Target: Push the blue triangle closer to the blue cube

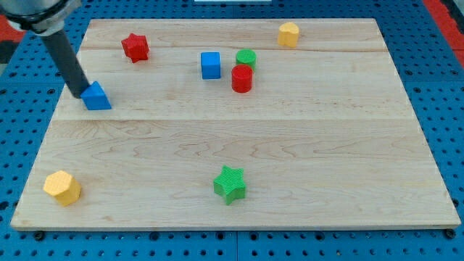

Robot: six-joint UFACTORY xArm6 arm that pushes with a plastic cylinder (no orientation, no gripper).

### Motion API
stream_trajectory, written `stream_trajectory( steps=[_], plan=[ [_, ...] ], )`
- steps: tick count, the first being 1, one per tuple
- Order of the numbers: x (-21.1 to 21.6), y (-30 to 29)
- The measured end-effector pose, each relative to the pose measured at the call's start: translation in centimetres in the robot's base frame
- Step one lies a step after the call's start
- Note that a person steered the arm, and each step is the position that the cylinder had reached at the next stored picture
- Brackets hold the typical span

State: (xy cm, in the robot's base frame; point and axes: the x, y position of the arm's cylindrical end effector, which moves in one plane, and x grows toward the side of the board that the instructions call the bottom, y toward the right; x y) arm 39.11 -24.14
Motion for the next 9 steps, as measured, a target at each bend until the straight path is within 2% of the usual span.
stream_trajectory(
  steps=[2, 3, 9],
  plan=[
    [4.1, 0.7],
    [4.3, 1.4],
    [0.1, 12.1]
  ],
)
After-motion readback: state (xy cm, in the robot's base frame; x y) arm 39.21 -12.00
